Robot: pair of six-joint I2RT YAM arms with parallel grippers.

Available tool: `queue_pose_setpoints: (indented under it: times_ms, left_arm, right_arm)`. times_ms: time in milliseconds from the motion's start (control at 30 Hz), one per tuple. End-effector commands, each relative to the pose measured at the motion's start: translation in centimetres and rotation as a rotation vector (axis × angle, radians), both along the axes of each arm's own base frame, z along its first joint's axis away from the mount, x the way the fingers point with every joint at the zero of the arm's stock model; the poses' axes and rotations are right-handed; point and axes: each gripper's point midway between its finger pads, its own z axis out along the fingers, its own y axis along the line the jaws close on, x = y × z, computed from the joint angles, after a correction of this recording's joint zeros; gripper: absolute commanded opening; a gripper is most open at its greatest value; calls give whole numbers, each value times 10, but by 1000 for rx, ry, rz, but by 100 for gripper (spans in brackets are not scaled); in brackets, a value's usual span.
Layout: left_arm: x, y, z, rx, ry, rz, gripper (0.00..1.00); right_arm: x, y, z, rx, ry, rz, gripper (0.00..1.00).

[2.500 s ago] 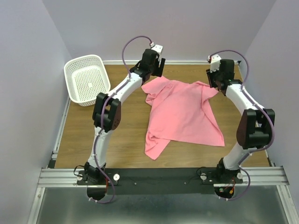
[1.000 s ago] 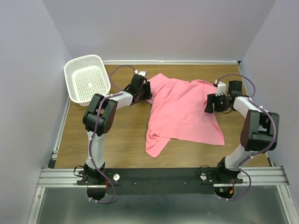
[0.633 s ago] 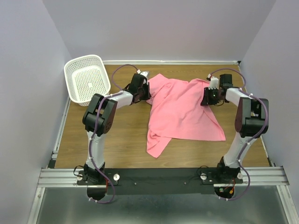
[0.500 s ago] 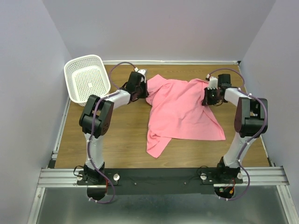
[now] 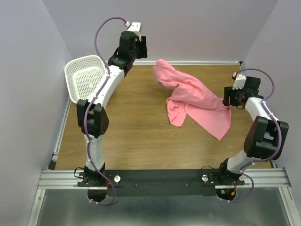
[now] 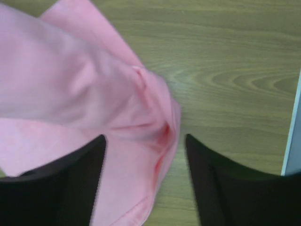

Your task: Fold and stack the t-shirts

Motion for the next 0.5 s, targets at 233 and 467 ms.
queue_pose_setpoints:
  times_ms: [233, 467]
  left_arm:
    - [-71, 39, 41, 67, -151, 26, 74]
    - [-179, 73, 37, 27, -224, -30, 79]
  right_arm:
    - [-115, 177, 35, 80, -130, 1077, 92]
    - [-95, 309, -20, -168, -62, 1100, 89]
